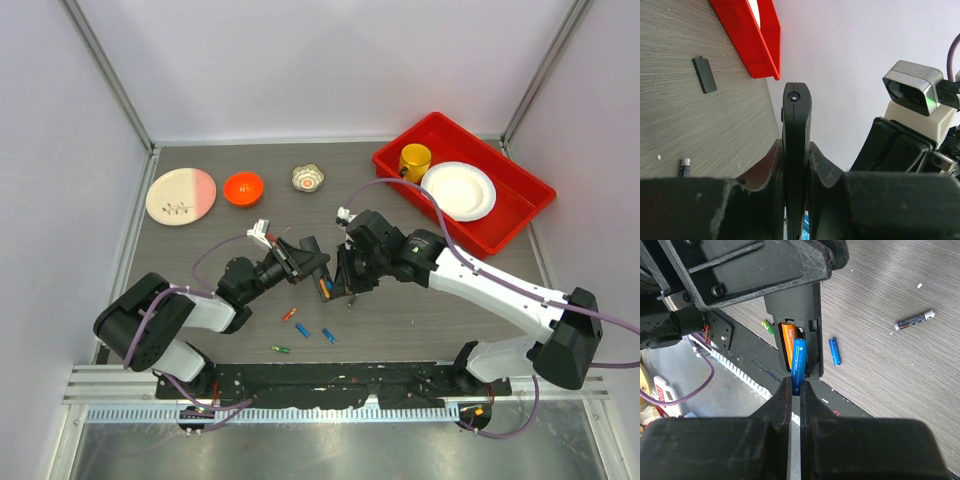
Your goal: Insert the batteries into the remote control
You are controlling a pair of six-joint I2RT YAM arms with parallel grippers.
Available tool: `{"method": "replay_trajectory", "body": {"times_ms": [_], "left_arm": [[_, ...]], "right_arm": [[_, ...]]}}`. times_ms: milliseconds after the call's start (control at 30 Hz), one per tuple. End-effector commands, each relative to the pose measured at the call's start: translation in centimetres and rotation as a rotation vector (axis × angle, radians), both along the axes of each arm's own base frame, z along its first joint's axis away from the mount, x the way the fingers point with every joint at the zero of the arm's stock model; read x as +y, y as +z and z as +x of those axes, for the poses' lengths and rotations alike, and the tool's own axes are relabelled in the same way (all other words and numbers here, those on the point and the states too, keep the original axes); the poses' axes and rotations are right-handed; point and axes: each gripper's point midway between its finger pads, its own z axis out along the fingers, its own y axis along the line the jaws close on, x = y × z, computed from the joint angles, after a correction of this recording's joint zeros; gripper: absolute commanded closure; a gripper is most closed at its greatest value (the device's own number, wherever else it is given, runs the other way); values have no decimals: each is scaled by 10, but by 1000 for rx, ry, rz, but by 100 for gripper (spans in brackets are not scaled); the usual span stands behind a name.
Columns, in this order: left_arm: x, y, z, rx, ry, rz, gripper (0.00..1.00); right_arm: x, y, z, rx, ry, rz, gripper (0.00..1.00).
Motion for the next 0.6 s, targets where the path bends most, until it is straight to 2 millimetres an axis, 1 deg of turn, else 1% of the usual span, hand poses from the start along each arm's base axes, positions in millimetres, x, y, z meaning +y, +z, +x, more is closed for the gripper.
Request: {"method": "replay_trajectory", "body": {"times_ms": [0,333,500,567], "left_arm": [[2,83,-16,-264,-35,-198,100],[1,91,-23,-267,-56,-222,100],[1,90,-24,-260,-55,-224,99],[1,90,-24,-262,-55,-222,100]], "right_arm": [[6,1,11,-40,-27,1,99],[7,-3,21,-65,-44,-26,99],[5,-2,28,-87,-64,-42,99],[5,0,30,-96,-70,-41,97]]}}
